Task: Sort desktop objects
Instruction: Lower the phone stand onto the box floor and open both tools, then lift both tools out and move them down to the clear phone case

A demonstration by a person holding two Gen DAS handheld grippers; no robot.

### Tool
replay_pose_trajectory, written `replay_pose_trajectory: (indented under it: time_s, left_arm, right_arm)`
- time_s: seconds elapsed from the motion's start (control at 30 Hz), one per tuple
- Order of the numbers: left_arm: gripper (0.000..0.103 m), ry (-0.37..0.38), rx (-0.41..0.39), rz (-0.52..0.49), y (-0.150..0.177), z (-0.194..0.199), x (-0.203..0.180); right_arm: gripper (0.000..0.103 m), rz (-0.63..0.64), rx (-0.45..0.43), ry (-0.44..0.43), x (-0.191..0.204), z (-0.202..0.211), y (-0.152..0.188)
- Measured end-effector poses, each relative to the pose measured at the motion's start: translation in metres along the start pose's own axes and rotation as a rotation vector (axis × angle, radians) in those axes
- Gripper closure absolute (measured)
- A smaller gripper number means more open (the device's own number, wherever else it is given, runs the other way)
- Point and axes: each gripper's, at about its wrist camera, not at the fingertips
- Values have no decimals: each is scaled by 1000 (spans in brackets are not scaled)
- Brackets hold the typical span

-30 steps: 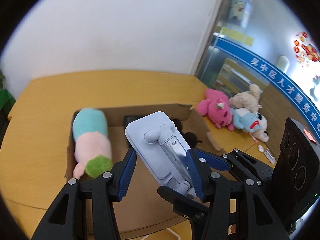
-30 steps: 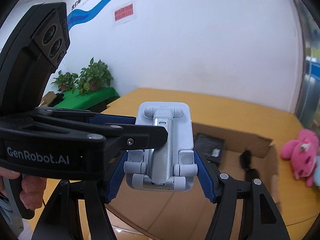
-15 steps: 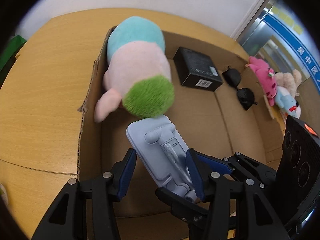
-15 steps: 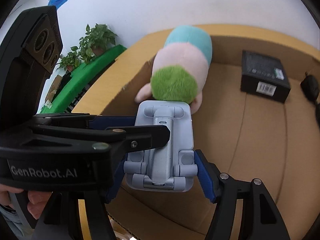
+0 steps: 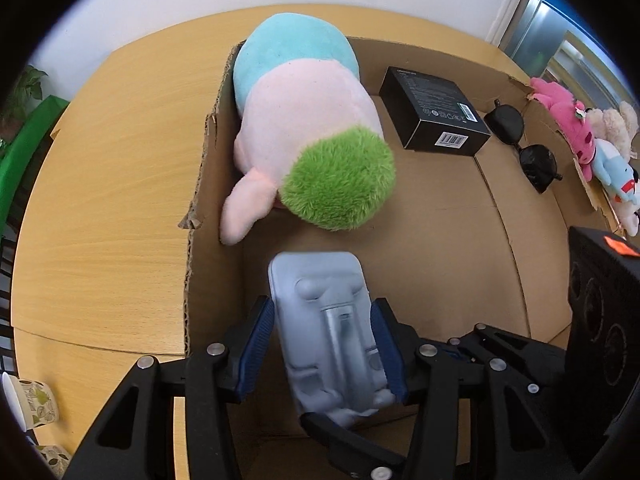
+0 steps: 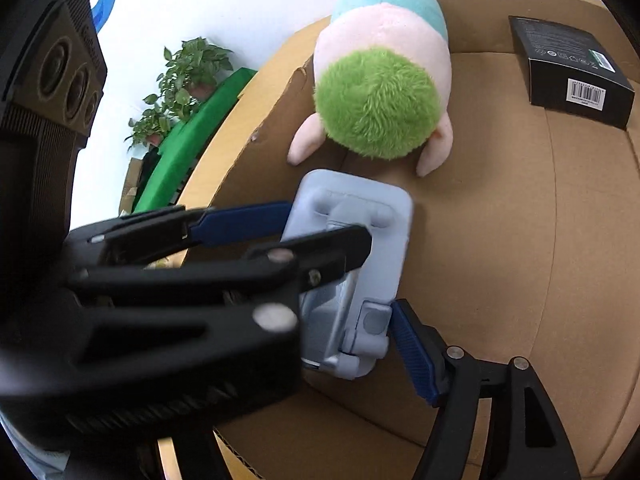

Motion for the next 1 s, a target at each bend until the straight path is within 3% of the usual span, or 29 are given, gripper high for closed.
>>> replay_pose_trajectory:
  time_s: [0.13,0.23,0.33,0.37,0.4,0.43,0.5,0.67,1.0]
  left_arm:
    - [54,-11,-46,22,3,11,2]
    - [54,17,-171,20,9,40,-4]
    - [52,71,-351,9,20,84,-20]
    - [44,82,-411,0,25,97,-29]
    - [32,92,-476,-12,31,110,-39]
    - [27,103,-536,-29,37,121,-50]
    - [24,128,-630,-86,49,136,-77]
    - [24,190,-669,-143,60,148,-120]
    - [24,225,-646,-100,57,147,-126]
  right_arm:
    - [30,14,-52,32,-7,23,6]
    - [23,55,-134,89,-8,60,16]
    - [9,130,-246,232,-5,109,25]
    - [1,159,-287,300,-4,127,32]
    - [0,187,-331,371,-3,145,39]
    - [0,203,-361,431,-2,157,41]
    - [0,198,-403,529,-6,184,47]
    - [0,150,-451,613,-16,226,56]
    - [0,218,-481,714,-8,245,61]
Point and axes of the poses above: each gripper's, at about its wrist camera, not at the fingertips, and z roughly against the way its jaws point, x to its left, y to its underside, and after that the axes turned 5 degrees about z, right-handed
